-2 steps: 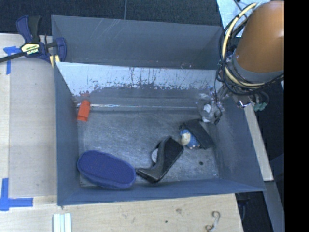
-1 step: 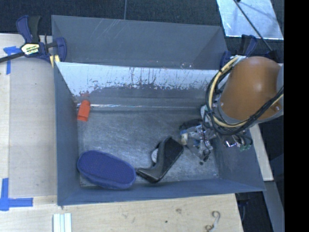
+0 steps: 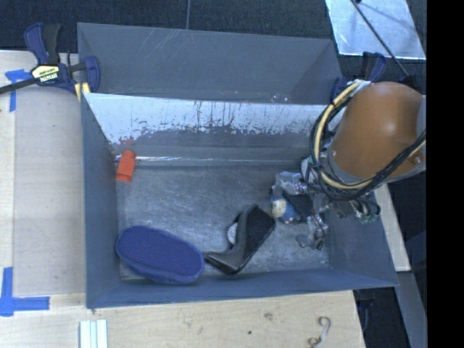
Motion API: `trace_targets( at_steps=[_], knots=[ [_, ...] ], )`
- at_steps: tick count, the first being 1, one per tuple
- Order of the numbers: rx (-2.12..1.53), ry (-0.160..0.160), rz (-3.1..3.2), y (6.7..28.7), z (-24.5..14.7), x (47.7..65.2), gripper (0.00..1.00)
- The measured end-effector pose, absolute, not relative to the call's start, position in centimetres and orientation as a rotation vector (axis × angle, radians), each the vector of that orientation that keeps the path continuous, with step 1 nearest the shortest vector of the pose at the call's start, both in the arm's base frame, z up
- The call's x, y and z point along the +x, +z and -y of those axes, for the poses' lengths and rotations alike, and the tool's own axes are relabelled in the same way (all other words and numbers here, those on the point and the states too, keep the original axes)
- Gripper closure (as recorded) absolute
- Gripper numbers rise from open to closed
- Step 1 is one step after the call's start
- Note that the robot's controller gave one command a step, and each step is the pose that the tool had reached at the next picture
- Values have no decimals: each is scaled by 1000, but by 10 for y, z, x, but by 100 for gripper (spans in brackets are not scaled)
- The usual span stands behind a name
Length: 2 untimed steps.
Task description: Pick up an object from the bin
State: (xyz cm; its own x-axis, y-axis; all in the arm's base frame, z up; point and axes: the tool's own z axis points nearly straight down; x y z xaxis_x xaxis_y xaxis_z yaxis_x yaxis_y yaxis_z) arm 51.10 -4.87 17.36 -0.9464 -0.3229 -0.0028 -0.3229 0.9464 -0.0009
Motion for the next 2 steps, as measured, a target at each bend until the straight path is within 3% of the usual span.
trace_targets(
  at_steps=[1,2],
  knots=[
    [-938,2,-2999,67,25,555,0],
    [-932,-6,-2993,71,27,558,100]
  ],
)
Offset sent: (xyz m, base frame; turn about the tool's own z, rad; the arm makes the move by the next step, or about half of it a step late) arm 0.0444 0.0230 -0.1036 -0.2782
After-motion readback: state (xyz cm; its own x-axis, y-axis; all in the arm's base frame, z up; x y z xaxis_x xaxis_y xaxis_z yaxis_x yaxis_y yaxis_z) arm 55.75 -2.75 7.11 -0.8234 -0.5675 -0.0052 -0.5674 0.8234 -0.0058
